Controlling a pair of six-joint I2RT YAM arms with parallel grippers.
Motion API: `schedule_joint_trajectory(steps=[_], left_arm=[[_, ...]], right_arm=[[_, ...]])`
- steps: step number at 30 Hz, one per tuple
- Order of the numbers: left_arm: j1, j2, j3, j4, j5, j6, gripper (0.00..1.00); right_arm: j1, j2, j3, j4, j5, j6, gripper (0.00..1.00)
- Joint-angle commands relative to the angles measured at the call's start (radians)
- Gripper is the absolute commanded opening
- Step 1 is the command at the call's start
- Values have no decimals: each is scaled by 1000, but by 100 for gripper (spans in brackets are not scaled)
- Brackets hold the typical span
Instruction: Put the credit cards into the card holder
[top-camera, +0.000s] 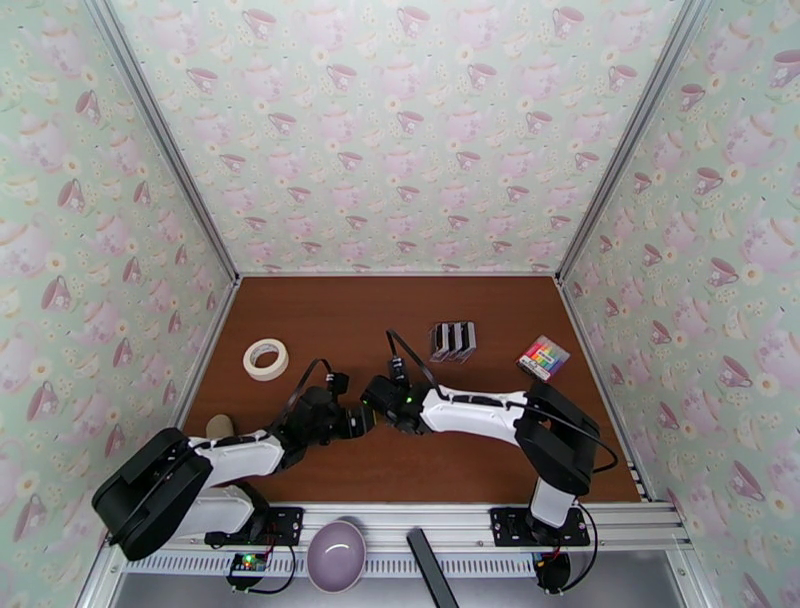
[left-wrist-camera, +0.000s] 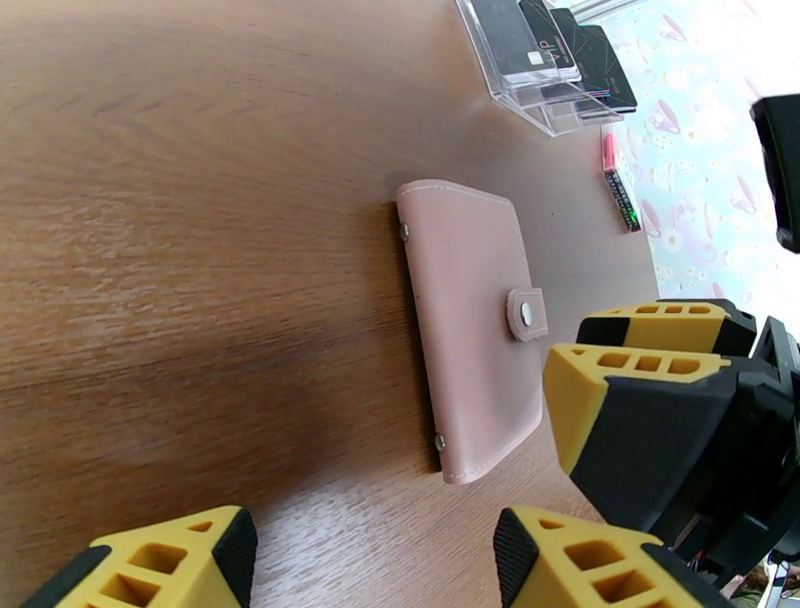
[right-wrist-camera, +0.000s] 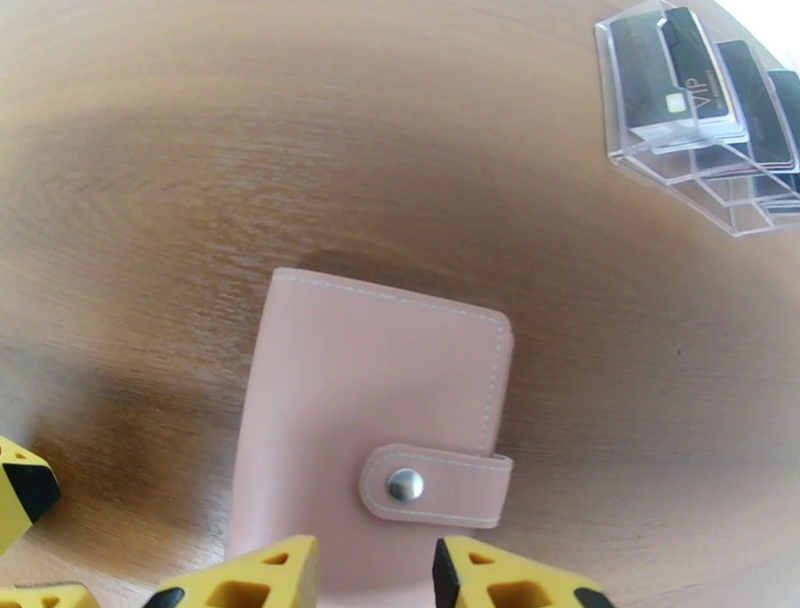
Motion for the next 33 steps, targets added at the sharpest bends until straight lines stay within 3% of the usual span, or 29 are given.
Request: schedule_joint_trajectory(steps=[1,11,33], left_arm=[[-10,26,-17,22,9,-15,68],[-25,41,-19,20,11,-12,59],[-61,188,-9,129,22,-41,55]], right_arm=[[7,40,43,-29,5,17,37],[-30,47,41,-46,24,28,35],[-53,107,59,-2,-32,8,38]])
